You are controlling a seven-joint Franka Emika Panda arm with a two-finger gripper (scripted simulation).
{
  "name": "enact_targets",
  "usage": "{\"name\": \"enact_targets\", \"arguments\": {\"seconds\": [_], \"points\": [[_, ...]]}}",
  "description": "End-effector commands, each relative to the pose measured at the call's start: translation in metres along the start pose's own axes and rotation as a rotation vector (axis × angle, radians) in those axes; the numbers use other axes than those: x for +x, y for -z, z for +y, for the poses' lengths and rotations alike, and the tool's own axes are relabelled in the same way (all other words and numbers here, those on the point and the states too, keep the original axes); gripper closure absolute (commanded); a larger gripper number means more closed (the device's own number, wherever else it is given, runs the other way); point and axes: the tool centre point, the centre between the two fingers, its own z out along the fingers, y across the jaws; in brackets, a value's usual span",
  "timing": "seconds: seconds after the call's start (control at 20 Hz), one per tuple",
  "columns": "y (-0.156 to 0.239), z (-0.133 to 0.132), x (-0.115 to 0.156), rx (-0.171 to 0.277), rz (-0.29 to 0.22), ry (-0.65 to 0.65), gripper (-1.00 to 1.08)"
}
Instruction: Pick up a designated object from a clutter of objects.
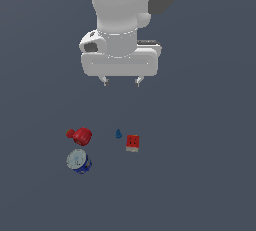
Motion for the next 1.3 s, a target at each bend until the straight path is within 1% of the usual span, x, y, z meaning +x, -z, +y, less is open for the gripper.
{"name": "enact_targets", "arguments": {"seconds": [0.0, 0.15, 0.4, 0.75, 1.0, 1.25], "points": [[0.000, 0.000, 0.000, 0.000, 0.000, 0.000, -0.92], [-0.003, 0.000, -0.001, -0.001, -0.008, 0.002, -0.92], [-0.015, 0.002, -0.004, -0.007, -0.042, 0.003, -0.92], [-0.016, 0.002, -0.003, -0.008, -0.042, 0.014, -0.92], [-0.023, 0.001, 0.001, -0.011, -0.044, 0.063, -0.92], [-0.035, 0.000, 0.007, -0.017, -0.045, 0.146, -0.92]]}}
